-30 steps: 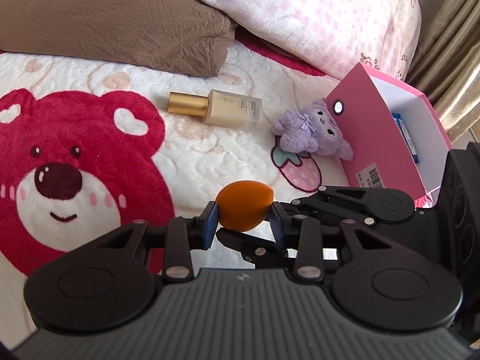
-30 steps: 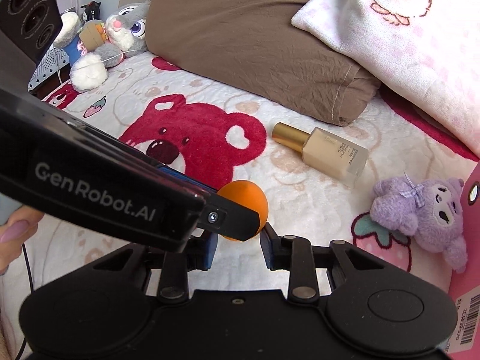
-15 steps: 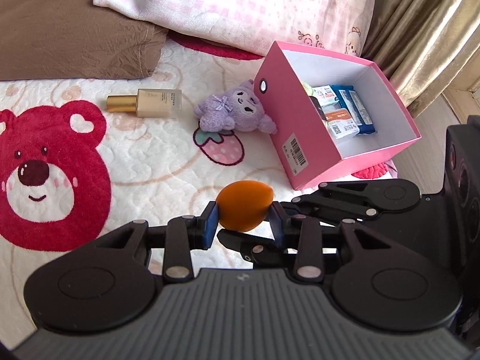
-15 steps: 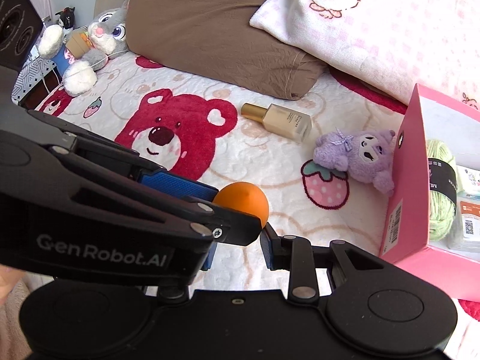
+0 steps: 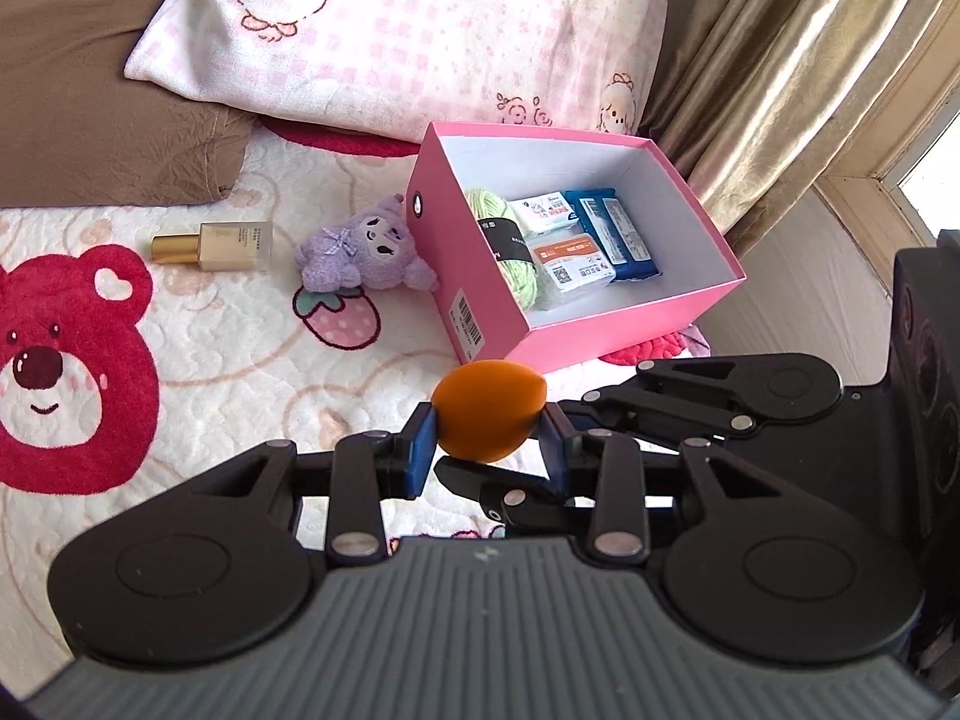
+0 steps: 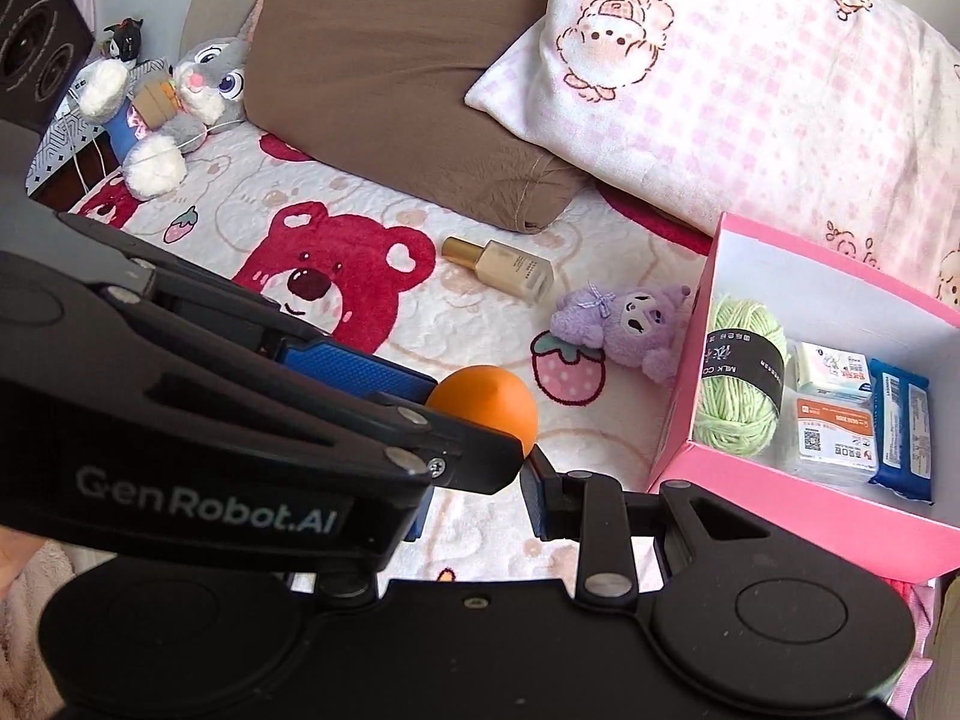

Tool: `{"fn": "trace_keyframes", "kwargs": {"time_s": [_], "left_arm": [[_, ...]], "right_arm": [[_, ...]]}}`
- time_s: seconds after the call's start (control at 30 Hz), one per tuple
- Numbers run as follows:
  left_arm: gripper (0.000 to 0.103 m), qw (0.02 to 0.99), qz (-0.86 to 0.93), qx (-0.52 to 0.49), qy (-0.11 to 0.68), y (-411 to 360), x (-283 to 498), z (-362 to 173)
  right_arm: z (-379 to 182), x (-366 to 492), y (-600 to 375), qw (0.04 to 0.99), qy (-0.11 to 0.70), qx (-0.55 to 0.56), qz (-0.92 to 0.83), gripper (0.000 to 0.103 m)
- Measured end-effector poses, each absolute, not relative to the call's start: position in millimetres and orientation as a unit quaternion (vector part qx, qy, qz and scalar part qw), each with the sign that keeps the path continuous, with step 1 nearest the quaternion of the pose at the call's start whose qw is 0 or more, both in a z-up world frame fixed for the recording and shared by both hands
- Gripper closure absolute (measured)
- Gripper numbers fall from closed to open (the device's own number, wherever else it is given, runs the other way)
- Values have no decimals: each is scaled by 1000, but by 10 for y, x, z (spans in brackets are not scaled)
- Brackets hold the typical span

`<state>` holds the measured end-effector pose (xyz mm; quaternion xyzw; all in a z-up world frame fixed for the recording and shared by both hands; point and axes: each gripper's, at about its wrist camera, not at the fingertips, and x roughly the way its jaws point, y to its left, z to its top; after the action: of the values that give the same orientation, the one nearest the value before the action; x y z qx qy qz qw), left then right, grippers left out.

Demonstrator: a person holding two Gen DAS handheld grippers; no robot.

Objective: Organize objects
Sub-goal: 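Lift the orange sponge with the left gripper and carry it over the pink box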

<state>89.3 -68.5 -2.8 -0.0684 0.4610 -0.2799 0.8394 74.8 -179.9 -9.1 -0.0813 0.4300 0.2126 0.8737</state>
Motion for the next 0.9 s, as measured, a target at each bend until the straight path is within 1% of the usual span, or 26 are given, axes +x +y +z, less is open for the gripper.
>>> {"fn": "trace_keyframes", "kwargs": {"time_s": [0.6, 0.77, 0.9], "left_arm": [[68, 830, -344, -48, 437, -1391, 1049, 450], [68, 828, -357, -53, 428, -1646, 1249, 502], [67, 824, -354, -68, 437, -1847, 1567, 413]], "right_arm": [[352, 735, -2447, 898, 397, -98, 161, 67], [414, 859, -2676, 906, 386, -100, 141, 67], [355, 1091, -2905, 910, 385, -82, 130, 67]]}}
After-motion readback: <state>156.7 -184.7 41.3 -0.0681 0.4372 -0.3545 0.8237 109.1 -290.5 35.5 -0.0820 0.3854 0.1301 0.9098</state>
